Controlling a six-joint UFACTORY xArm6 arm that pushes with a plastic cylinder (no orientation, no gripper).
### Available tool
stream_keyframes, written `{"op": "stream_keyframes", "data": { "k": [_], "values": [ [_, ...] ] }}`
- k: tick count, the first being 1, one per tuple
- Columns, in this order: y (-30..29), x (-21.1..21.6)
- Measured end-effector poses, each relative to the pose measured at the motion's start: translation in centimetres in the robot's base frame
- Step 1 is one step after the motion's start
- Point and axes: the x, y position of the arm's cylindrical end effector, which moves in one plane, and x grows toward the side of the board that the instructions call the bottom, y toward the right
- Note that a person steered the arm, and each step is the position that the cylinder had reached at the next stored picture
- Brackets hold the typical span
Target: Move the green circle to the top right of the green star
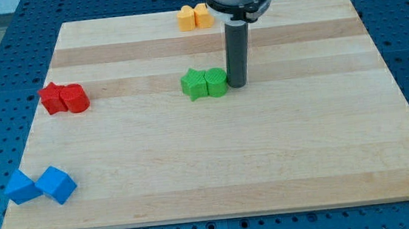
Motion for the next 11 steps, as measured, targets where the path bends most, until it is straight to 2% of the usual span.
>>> {"op": "stream_keyframes", "data": {
  "k": [2, 6, 8, 10, 11],
  "values": [
    [-1.4, 5.5],
    [-2.4, 0.0],
    [-0.7, -0.3],
    [-0.7, -3.7],
    [-1.4, -4.0]
  ]
}}
